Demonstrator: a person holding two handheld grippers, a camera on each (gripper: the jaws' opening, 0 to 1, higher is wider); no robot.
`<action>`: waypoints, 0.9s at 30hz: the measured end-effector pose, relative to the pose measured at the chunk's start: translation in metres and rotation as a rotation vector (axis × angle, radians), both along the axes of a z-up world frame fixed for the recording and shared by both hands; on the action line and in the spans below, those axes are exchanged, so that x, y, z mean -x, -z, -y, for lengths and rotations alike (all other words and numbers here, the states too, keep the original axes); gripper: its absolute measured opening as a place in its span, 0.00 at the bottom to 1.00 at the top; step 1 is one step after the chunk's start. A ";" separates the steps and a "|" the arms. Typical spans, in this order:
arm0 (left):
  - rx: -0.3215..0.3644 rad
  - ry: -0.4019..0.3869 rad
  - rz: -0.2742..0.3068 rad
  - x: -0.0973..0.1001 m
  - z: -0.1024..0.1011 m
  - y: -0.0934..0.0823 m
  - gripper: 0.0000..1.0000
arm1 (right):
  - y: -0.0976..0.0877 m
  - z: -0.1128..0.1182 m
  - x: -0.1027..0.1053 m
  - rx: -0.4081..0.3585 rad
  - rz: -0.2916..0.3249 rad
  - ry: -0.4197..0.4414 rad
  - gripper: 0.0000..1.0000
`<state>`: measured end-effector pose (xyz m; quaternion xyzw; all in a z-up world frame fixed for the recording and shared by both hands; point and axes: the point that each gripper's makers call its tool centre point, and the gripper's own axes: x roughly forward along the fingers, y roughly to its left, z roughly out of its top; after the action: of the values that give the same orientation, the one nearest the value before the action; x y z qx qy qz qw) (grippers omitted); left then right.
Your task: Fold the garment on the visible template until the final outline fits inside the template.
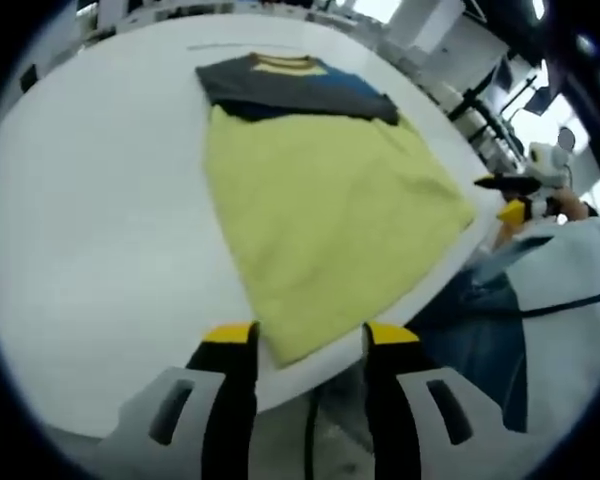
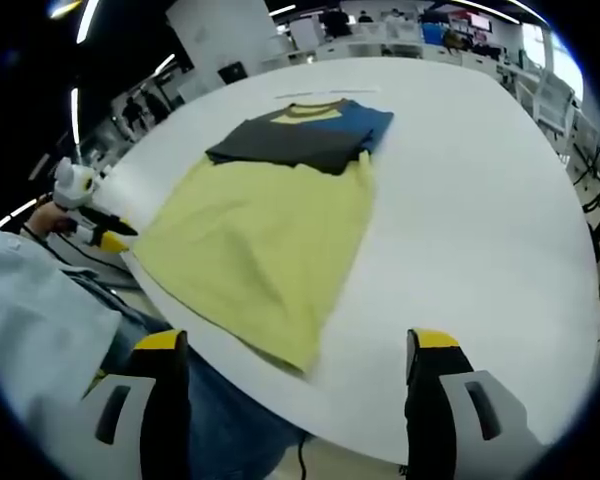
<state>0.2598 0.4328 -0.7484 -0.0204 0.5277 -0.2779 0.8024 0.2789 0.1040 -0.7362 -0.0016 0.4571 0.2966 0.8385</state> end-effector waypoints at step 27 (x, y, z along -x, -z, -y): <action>-0.063 -0.018 -0.030 0.001 -0.009 0.012 0.21 | -0.002 0.000 0.003 -0.002 -0.006 -0.020 0.86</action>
<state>0.2586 0.4419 -0.7602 -0.0040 0.5477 -0.2539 0.7972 0.2756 0.1038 -0.7340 -0.0045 0.4593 0.3057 0.8340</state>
